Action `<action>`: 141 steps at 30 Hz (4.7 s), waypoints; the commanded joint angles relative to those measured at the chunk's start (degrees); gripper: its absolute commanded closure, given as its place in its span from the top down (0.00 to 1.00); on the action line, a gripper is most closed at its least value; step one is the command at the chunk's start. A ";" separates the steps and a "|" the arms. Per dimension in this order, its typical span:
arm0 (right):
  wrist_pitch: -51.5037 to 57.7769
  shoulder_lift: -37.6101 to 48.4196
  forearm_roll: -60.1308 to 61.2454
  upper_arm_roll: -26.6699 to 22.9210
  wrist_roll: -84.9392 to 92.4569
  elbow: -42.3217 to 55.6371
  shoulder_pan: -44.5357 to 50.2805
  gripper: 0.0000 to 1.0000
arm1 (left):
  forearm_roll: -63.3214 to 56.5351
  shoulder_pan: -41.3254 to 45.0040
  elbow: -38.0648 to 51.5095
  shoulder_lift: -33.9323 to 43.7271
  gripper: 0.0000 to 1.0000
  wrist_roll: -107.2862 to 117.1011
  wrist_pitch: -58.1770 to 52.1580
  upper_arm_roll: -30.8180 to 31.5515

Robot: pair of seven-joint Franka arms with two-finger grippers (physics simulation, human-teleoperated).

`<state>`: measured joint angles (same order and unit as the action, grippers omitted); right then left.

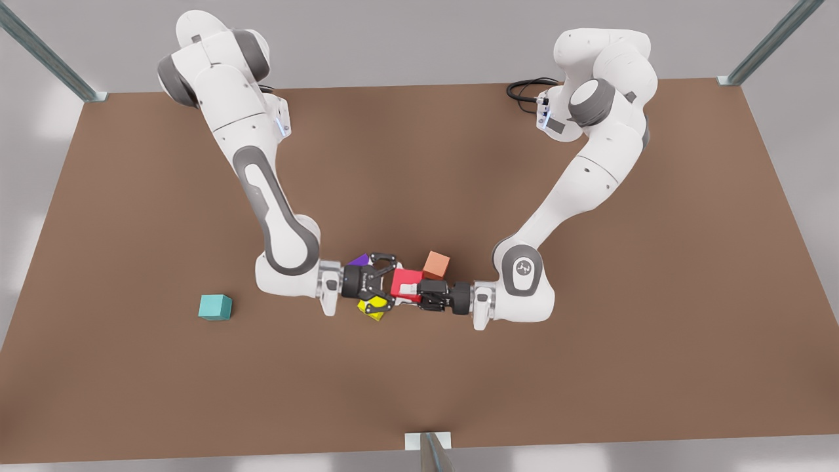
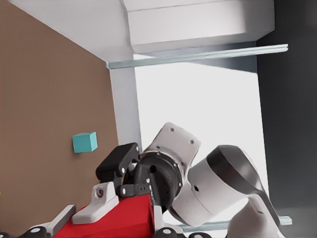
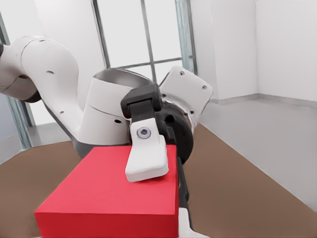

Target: Pick up red wooden cube and pass to hand red wooden cube and place in blue wooden cube

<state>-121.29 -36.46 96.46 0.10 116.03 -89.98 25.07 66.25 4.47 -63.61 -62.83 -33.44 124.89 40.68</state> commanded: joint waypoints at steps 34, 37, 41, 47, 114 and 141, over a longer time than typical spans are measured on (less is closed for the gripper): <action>24.44 5.00 -67.97 -7.74 -34.02 8.33 -15.93 0.58 | -70.33 -2.64 -22.10 48.64 1.00 32.31 -37.33 -33.68; 24.44 6.31 -83.96 -8.97 -36.91 8.86 -15.76 0.58 | -69.59 -2.45 -17.78 47.19 1.00 33.36 -40.42 -34.97; 23.91 8.42 -95.40 -10.29 -43.77 8.41 -15.49 0.59 | -65.73 -2.09 -17.51 45.25 1.00 33.71 -39.55 -34.53; 11.79 10.71 -101.12 -13.02 -46.15 1.30 -15.85 0.59 | -66.08 -1.83 -17.51 44.99 1.00 33.53 -39.46 -33.91; -8.17 7.90 -98.57 -14.07 -52.66 -18.04 -15.93 1.00 | -65.64 -1.21 -17.51 41.21 1.00 33.53 -42.88 -33.83; 46.41 2.36 -89.78 -14.25 -120.06 29.16 -13.21 1.00 | -65.81 -1.21 -17.42 41.21 1.00 33.44 -42.88 -33.91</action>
<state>-92.22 -32.66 4.85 -14.05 46.36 -64.22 11.80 0.52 3.25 -81.06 -21.74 0.06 82.06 6.78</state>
